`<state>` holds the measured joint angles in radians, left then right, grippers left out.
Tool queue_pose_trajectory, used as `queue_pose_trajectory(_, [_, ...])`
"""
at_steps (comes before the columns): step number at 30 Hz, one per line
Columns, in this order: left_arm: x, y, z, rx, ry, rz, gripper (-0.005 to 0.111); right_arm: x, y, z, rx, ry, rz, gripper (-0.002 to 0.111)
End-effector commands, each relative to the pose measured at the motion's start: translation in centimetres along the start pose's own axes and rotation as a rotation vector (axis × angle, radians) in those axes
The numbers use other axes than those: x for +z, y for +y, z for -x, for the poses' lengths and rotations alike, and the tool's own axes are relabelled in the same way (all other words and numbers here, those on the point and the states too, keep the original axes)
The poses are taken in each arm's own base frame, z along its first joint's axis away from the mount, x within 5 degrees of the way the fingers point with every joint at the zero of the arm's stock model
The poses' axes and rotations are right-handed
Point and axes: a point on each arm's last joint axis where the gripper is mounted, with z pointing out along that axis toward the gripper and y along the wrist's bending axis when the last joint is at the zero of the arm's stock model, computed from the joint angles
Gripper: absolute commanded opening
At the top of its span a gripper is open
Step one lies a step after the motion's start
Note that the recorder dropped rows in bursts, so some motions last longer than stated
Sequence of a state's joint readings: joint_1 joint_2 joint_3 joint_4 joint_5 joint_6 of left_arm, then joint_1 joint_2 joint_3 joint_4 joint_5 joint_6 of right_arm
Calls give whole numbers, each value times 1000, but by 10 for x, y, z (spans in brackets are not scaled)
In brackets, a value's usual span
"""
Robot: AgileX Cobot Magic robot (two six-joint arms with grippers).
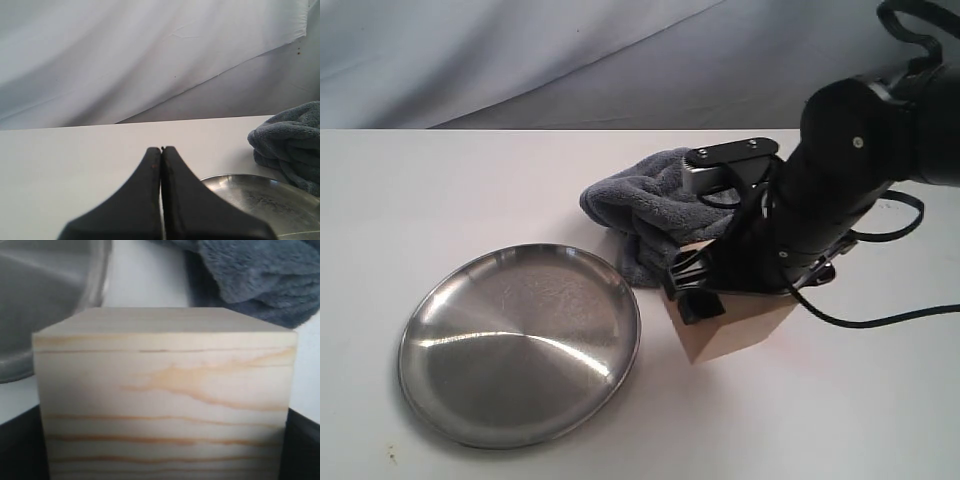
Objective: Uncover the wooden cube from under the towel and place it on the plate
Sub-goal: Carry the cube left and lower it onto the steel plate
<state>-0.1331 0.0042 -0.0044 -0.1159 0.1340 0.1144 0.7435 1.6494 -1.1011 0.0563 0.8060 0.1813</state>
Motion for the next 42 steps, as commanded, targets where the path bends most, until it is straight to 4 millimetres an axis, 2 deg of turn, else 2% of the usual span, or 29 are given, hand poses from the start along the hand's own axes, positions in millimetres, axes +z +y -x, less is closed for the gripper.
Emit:
queue_pose_trajectory(1, [0,0,-1,-4,-3,-5,0,-10,28,17,-45,-53,50,0])
queue_pose_trajectory(5, [0,0,-1,-4,-3,-5,0,-9,54,32,-83,-56,83,0])
queue_pose_trajectory(10, [0,0,-1,-4,-3,-5,0,5,80,50,-123,-33,95,0])
queue_pose_trajectory(13, [0,0,-1,-4,-3,-5,0,17,93,61,-133,-10,96,0])
queue_pose_trajectory(18, [0,0,-1,-4,-3,-5,0,50,117,87,-136,52,109,0])
queue_pose_trajectory(22, [0,0,-1,-4,-3,-5,0,66,131,101,-131,97,118,0])
queue_pose_trajectory(28, [0,0,-1,-4,-3,-5,0,77,137,114,-103,126,104,0])
queue_pose_trajectory(40, [0,0,-1,-4,-3,-5,0,79,135,116,-116,119,81,0])
queue_pose_trajectory(42, [0,0,-1,-4,-3,-5,0,79,136,115,-117,121,88,4])
